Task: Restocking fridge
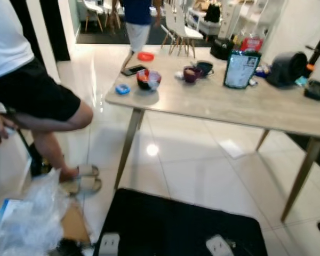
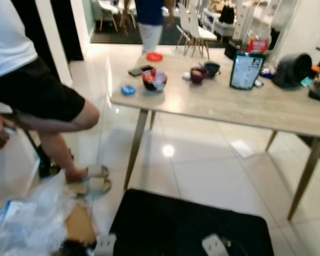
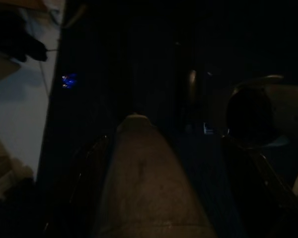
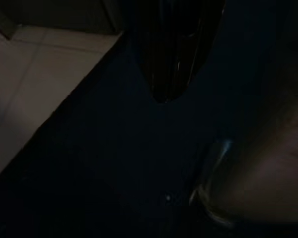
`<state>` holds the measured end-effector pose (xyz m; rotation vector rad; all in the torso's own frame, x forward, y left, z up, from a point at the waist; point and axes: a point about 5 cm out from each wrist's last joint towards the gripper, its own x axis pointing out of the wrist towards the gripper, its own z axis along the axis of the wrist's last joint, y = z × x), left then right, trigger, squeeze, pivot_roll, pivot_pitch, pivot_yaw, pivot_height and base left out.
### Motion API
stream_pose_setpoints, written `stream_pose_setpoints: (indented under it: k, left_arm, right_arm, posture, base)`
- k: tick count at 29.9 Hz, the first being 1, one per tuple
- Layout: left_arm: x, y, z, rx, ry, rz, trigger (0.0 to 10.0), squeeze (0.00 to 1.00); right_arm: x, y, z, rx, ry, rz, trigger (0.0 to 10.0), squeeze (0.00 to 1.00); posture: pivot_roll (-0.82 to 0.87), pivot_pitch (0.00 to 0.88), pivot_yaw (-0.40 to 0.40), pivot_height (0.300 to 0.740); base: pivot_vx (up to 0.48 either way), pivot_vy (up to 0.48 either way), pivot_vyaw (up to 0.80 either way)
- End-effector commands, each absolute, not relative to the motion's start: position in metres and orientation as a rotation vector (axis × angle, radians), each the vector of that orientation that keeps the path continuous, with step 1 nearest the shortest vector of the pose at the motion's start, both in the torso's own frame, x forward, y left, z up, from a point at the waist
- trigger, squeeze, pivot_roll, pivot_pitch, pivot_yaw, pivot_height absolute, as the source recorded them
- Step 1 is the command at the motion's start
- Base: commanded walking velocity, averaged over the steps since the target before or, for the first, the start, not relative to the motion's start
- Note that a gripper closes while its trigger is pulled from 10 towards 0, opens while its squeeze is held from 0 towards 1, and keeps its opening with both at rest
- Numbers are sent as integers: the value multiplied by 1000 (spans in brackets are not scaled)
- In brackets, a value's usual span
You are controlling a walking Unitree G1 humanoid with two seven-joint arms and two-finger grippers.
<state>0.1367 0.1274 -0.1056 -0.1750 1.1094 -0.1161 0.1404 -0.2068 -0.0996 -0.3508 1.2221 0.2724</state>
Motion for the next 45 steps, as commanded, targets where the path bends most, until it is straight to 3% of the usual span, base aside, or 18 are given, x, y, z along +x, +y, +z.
stream_pose_setpoints:
  k: [1, 13, 21, 37, 45]
  left_arm:
    - [137, 126, -106, -169, 1116, -125, 10000, 0]
    - [137, 125, -106, -168, 1114, -129, 10000, 0]
    - [137, 125, -106, -170, 1116, -129, 10000, 0]
    - [136, 125, -106, -186, 1117, -113, 10000, 0]
    - [136, 125, -106, -214, 1113, -107, 10000, 0]
  right_arm:
    - [134, -208, -102, -344, 1252, 270, 10000, 0]
    - [134, -207, -102, -334, 1258, 266, 10000, 0]
    - [133, -208, -102, -336, 1267, 269, 10000, 0]
    - [134, -208, -102, -339, 1258, 266, 10000, 0]
    - [135, -208, -102, -356, 1259, 267, 10000, 0]
  posture:
    - [14, 0, -24, 740]
    - [14, 0, -24, 740]
    - [14, 0, -24, 740]
    - [11, 0, -25, 740]
    - [11, 0, -25, 740]
  base:
    - [405, 0, 0]
    - [409, 0, 0]
    - [414, 0, -763]
    - [407, 0, 0]
    - [0, 0, 0]
